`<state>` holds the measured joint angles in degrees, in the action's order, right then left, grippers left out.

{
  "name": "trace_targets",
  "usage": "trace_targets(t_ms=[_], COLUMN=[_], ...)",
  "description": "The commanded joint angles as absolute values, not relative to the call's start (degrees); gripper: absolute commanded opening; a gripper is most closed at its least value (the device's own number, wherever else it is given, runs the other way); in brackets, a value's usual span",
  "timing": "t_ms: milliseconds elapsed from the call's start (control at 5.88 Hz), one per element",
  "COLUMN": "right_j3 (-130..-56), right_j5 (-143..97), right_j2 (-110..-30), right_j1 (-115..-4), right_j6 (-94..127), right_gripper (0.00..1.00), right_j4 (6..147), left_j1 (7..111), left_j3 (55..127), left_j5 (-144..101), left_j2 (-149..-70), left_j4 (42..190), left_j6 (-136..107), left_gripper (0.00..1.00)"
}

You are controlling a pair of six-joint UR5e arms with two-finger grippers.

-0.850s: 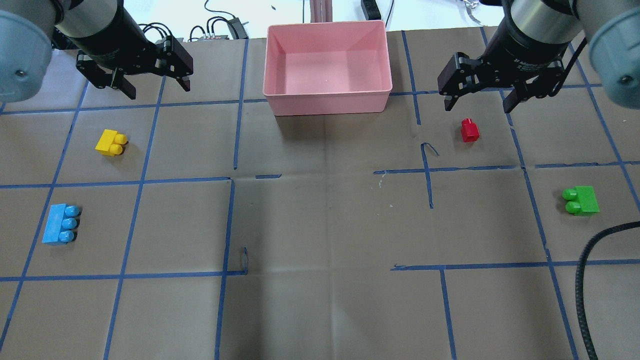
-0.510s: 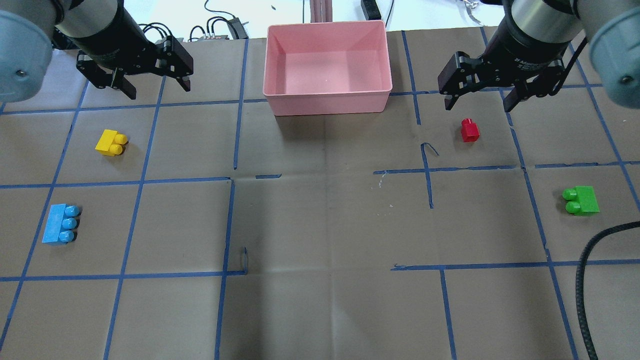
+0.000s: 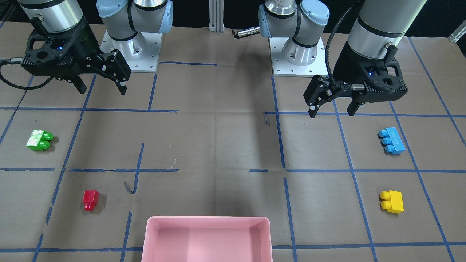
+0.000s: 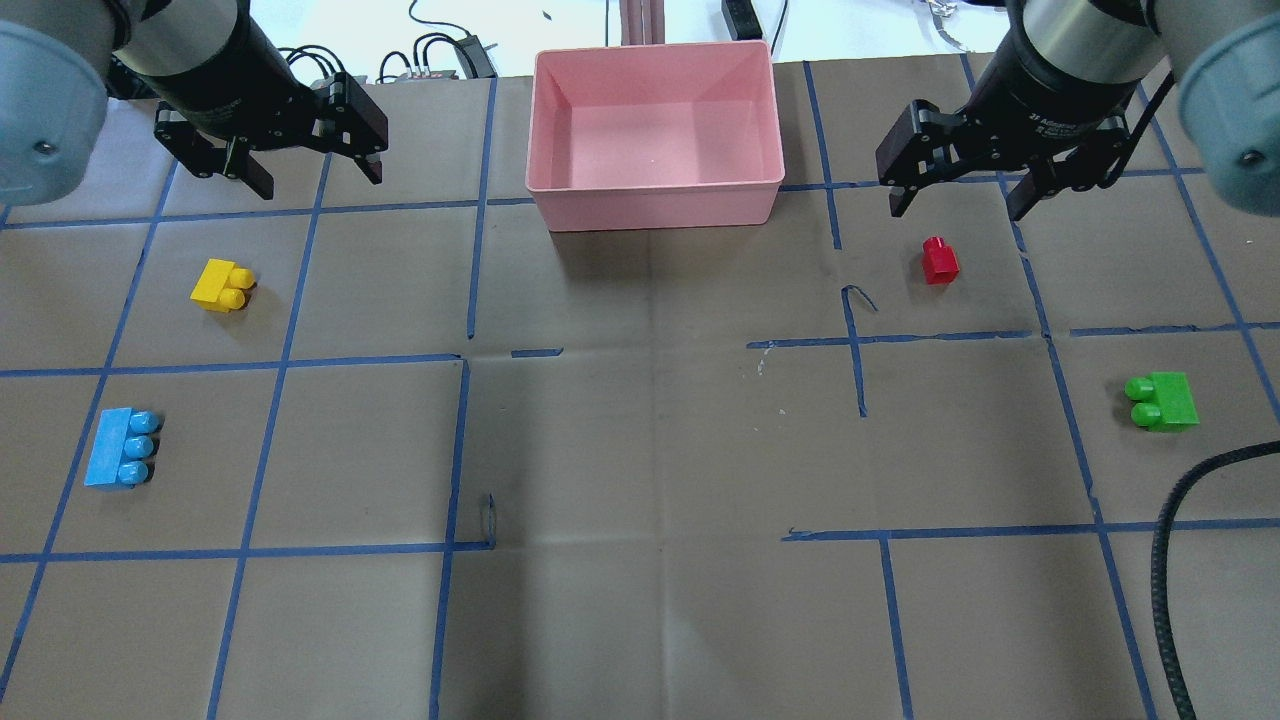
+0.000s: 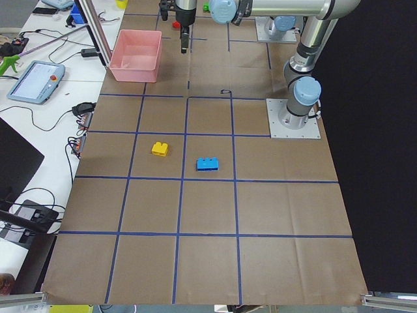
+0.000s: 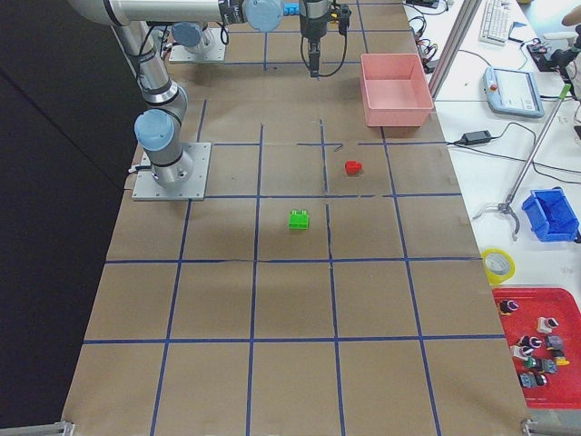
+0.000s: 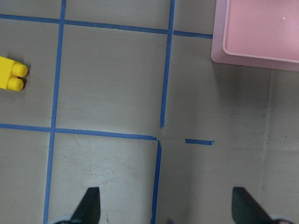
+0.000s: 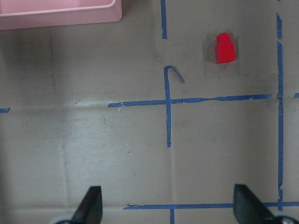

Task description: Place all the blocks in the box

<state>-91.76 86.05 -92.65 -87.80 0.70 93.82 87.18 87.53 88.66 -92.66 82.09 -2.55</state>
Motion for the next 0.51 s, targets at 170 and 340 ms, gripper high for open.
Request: trace_targets(t_ms=[170,340], right_j3=[-91.8,-91.8], right_j5=[86.0,86.0], right_j2=[-92.7,-92.7], right_j1=[-87.8,-87.8], right_j6=[0.4,0.3], right_gripper=[1.0,1.0], right_j4=[93.7,93.8], left_j1=[87.2,87.2], left_j3=[87.4,87.4], left_j5=[88.6,88.6], left_j2=[-92.7,-92.7], left_j4=[82.0,81.9], left_j6=[-2.5,-2.5], left_gripper=[1.0,1.0])
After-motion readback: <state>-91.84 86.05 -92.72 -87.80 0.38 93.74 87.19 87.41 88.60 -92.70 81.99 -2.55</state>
